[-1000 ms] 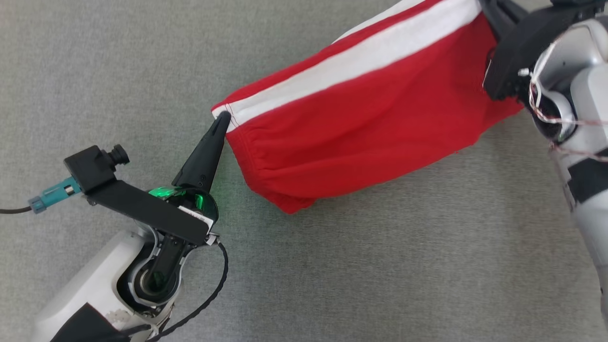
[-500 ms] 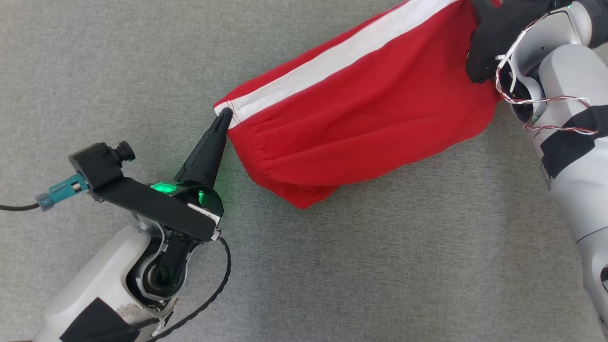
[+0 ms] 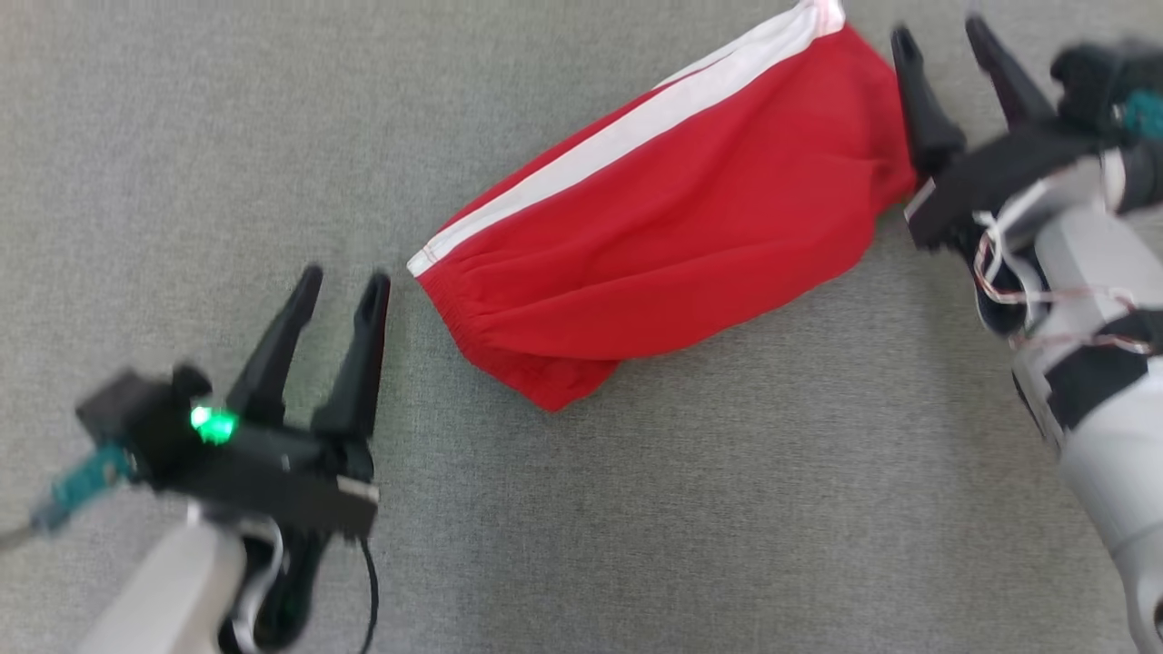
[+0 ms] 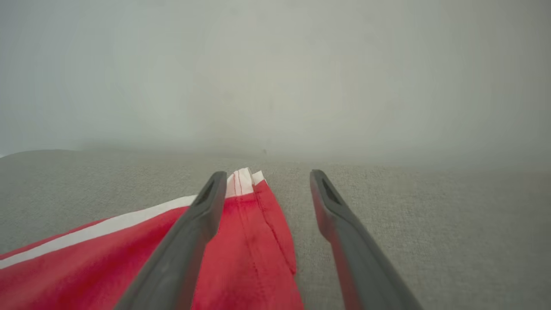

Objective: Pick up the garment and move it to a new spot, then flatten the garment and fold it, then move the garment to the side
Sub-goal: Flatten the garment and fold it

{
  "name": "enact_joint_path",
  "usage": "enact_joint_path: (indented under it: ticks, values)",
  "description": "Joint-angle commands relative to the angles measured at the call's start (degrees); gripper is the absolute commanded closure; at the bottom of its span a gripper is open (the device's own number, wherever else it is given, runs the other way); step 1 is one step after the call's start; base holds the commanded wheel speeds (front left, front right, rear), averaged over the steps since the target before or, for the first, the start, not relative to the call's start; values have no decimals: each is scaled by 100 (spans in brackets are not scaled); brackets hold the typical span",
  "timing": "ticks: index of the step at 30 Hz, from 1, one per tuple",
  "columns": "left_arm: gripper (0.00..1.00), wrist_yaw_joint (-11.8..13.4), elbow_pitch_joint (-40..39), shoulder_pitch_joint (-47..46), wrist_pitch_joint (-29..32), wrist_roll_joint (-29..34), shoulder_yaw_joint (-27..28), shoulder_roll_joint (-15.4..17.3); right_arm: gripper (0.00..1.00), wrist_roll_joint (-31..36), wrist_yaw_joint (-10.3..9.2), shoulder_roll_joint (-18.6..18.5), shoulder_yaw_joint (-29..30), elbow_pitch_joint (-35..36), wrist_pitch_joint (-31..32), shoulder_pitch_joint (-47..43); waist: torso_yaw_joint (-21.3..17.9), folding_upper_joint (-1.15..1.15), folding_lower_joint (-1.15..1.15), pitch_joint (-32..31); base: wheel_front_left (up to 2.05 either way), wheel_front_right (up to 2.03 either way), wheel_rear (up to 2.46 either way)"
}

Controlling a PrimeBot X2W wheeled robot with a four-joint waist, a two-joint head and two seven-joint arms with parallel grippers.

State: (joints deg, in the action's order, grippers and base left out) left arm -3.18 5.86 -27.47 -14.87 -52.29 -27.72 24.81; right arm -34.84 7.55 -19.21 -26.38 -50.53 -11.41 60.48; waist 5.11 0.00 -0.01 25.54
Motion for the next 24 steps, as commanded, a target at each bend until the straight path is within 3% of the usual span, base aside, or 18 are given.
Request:
enact_joint_path:
  ticks: [1, 9, 16, 24]
  values:
    - [0, 60, -156, 230, -31, 252, 120, -60, 0, -131, -16, -73, -19, 51, -23, -179, -78, 0, 1, -123, 0, 0, 0]
    - [0, 168, -964, 1499, -32, 1574, 683, -521, 0, -790, -16, -379, -26, 84, 135, -844, 135, 0, 1, -235, 0, 0, 0]
    - [0, -87, -989, 1915, -32, 2007, 689, -968, 0, -1013, -16, -486, 74, -289, 239, -964, 521, 0, 1, -228, 0, 0, 0]
    - [0, -266, -856, 1819, -33, 2230, 774, -1159, 0, -1035, -16, -415, 52, -782, 379, -827, 755, 0, 1, -218, 0, 0, 0]
